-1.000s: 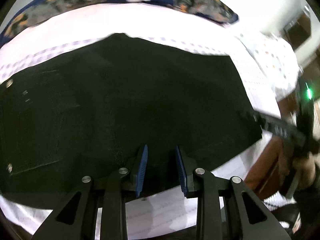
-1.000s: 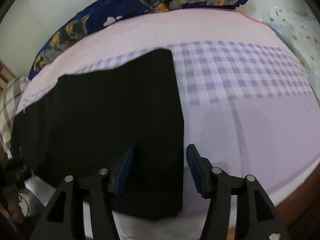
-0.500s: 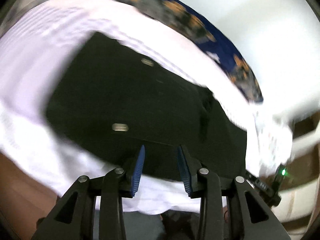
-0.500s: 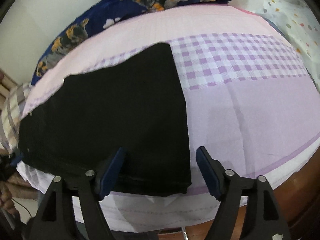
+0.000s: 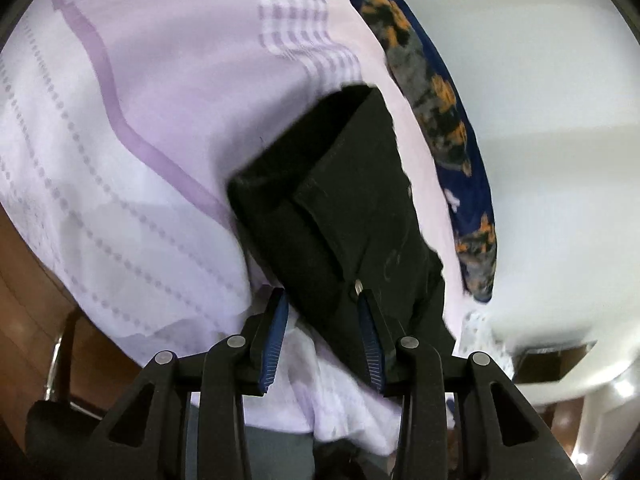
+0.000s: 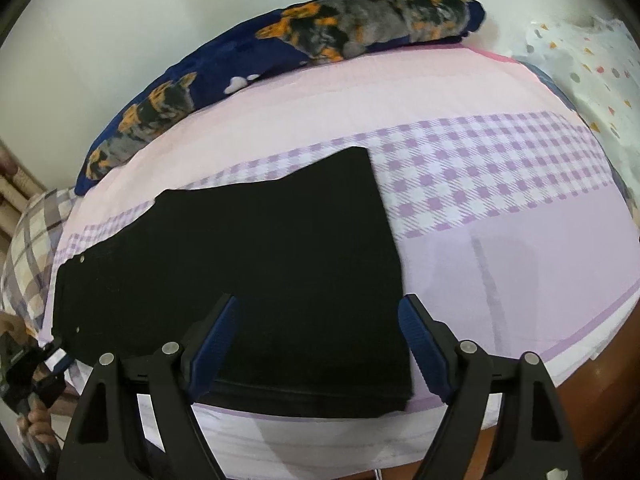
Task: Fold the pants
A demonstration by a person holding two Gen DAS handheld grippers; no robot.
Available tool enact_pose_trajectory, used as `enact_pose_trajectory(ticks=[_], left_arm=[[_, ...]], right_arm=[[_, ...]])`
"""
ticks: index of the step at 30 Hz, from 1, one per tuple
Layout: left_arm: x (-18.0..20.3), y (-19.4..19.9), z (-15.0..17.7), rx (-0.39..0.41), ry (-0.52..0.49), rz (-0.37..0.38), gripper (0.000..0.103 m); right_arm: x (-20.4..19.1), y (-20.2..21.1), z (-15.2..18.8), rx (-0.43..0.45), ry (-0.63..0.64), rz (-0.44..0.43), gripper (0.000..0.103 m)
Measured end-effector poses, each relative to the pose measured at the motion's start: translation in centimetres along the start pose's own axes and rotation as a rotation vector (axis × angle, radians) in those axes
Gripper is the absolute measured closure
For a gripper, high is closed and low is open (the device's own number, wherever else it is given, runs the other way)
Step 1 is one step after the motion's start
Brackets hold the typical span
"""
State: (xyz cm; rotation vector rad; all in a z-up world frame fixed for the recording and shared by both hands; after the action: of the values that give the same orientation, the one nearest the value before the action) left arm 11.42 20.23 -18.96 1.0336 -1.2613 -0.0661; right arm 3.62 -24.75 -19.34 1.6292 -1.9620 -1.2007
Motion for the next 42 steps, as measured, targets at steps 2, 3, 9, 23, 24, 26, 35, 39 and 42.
enact_pose_trajectory(ticks=[2, 3, 9, 23, 24, 26, 35, 39, 42], left_arm=[[-0.6, 0.1, -0.8, 0.020, 0.019, 0.001, 0.065], [-1.0, 0.3, -1.0, 0.024, 0.025, 0.000, 0.064], [-1.9, 0.5, -2.3, 0.065, 0.062, 0.030, 0.054], [0.8, 1.2, -3.7, 0.152, -0.055, -0.057, 0.079], [1.8, 1.5, -3.7, 0.160, -0.082, -0.066, 0.080], [4.9, 2.2, -3.5, 0.176, -0.175, -0.058, 0.081], [14.6, 1.2, -1.4, 0.204, -0.508, -0.215, 0.081], [16.6, 0.7, -0.4, 0.208, -0.579, -0.247, 0.081], [17.9, 0.2, 0.4, 0.208, -0.622, -0.258, 0.081]], right_arm=[[-0.9, -0.3, 0.1, -0.010, 0.014, -0.007, 0.023], [-1.3, -0.4, 0.1, -0.013, 0.018, -0.012, 0.023], [-3.4, -1.1, 0.2, -0.025, 0.036, -0.028, 0.023], [-7.0, -2.1, 0.0, -0.044, 0.059, -0.091, 0.023], [-7.0, -2.0, -0.1, -0.041, 0.059, -0.093, 0.023], [-7.0, -1.8, -0.3, -0.031, 0.056, -0.099, 0.023], [-5.4, -1.0, -0.7, -0.003, -0.014, -0.136, 0.023], [-4.5, -0.6, -0.9, 0.020, -0.048, -0.152, 0.023], [-4.0, -0.6, -1.1, 0.030, -0.074, -0.168, 0.023]])
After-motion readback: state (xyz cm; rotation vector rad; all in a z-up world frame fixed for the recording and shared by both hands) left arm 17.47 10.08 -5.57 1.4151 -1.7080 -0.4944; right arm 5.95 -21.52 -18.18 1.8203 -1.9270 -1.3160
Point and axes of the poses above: each gripper's, at about its wrist camera, not at the fingertips, and y roughly against the way its jaws point, x to its right, z to its underside, the point moved 7 cm from there along -y, roughly the way its jaws point, and after that the axes turned 2 degrees about -z, right-handed, at the moved point
